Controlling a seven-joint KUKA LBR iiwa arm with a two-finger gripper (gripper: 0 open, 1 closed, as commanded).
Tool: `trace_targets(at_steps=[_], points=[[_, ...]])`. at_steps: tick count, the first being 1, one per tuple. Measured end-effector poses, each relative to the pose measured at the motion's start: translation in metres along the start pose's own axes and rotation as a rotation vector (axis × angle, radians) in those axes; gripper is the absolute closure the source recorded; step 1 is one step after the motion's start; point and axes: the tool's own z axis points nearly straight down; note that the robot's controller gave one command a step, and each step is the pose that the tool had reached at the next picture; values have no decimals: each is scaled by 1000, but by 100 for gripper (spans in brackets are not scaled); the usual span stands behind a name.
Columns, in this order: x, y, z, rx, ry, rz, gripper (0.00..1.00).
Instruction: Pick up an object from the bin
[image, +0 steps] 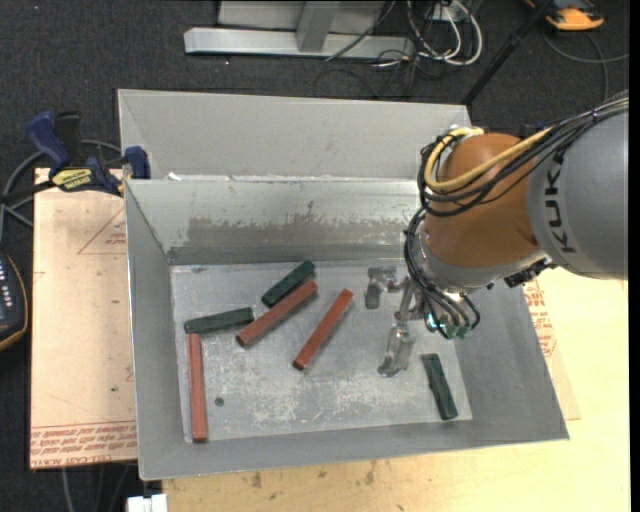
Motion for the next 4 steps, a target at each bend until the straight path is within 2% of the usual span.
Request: trace_targets(at_steps=[1,2,3,4], points=[[-66,32,112,-1,-6,-48,0],[-67,31,105,0,-9,-46,100],[-63,48,-16,0,-18,-124,100],[-60,16,-172,4,-18,-379,100]])
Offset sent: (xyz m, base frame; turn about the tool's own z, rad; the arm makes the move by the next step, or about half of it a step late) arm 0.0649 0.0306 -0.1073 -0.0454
